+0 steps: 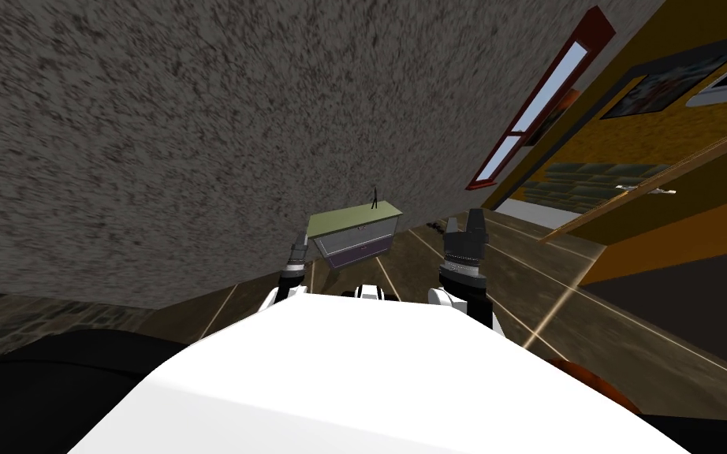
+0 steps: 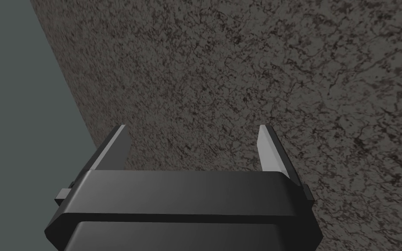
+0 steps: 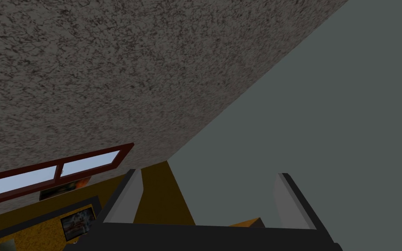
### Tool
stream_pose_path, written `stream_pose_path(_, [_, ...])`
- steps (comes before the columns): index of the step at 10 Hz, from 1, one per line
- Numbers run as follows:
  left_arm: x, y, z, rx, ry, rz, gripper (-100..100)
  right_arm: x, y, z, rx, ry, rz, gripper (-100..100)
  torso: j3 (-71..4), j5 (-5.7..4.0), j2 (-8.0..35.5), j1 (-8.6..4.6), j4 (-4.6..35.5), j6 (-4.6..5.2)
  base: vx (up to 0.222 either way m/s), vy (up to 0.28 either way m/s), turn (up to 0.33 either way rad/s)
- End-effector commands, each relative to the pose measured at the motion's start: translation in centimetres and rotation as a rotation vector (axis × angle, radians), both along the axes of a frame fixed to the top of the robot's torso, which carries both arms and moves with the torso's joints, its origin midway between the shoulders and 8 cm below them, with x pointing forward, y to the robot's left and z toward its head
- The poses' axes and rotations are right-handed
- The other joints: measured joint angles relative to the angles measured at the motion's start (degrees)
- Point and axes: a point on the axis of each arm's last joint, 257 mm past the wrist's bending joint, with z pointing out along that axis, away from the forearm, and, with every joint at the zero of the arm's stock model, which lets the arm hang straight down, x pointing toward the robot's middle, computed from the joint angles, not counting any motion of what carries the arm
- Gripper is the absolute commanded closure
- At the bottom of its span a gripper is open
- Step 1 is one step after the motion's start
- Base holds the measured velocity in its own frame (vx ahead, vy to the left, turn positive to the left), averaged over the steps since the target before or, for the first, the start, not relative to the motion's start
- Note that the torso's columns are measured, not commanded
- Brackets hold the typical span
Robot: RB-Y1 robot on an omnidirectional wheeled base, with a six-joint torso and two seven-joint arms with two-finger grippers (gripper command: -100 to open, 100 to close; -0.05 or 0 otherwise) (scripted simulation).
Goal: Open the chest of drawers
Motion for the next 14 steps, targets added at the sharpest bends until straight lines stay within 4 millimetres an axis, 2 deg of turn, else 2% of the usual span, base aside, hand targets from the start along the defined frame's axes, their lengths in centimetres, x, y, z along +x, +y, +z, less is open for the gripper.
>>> stream_pose_path(1, [-0.1, 1.0, -2.1, -0.006, 0.022, 0.013, -100, 0.0, 0.0, 0.0, 0.0, 0.0, 0.0, 0, 0.04, 0.02, 0.09, 0.07, 0.01, 0.0, 0.112, -0.082, 0.023])
stream_pose_path(14, [-1.9, 5.2, -11.5, -0.054, 0.117, 0.092, -100, 0.0, 0.0, 0.0, 0.0, 0.0, 0.0, 0, 0.07, 0.01, 0.14, 0.05, 0.03, 0.0, 0.12, -0.089, 0.02])
